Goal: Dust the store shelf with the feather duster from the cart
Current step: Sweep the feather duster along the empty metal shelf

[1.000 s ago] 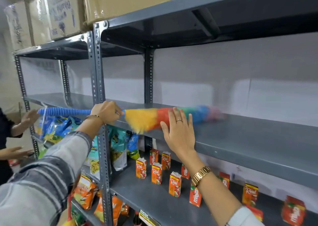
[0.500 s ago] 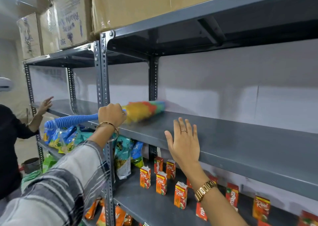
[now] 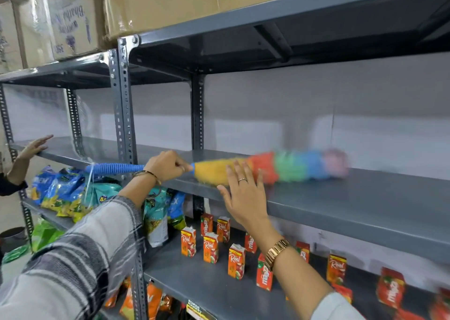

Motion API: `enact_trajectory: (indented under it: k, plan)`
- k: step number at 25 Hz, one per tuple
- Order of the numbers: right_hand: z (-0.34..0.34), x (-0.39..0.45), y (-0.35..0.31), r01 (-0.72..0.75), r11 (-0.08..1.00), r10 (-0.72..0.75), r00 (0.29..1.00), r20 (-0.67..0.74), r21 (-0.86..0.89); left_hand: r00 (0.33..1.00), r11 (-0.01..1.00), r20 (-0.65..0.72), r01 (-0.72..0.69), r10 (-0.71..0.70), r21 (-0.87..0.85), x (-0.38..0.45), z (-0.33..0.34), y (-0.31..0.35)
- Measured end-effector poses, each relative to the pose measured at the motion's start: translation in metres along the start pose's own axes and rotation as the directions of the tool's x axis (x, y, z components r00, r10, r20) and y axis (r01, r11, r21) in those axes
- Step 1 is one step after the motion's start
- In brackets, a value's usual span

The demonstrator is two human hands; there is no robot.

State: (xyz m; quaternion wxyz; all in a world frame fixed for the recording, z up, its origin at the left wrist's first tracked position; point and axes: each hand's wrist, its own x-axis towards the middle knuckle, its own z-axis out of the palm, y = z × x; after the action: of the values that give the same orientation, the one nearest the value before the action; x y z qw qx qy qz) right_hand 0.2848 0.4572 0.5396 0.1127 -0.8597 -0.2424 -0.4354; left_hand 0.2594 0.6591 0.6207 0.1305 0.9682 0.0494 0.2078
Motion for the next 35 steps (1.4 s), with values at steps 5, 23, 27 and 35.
enact_trajectory:
  k: [5, 23, 27, 35]
  plan:
    - [-0.018, -0.02, 0.026, 0.004, 0.997, -0.004, 1.0, 0.004, -0.08, 0.993, 0.999, -0.115, 0.034, -0.03, 0.028, -0.01, 0.006, 0.036]
    - [-0.144, -0.121, 0.183, -0.398, 0.84, 0.322, 0.912, -0.253, -0.369, 0.937, 0.924, 0.042, -0.335, 0.348, -0.183, -0.014, 0.065, 0.242]
    - [-0.173, -0.146, 0.215, -0.453, 0.793, 0.333, 0.882, -0.334, -0.406, 0.851, 0.824, 0.089, -0.467, 0.517, -0.321, -0.018, 0.076, 0.294]
    - [-0.187, -0.173, 0.243, -0.535, 0.744, 0.403, 0.837, -0.37, -0.4, 0.844, 0.809, 0.011, -0.509, 0.536, -0.295, -0.035, 0.106, 0.395]
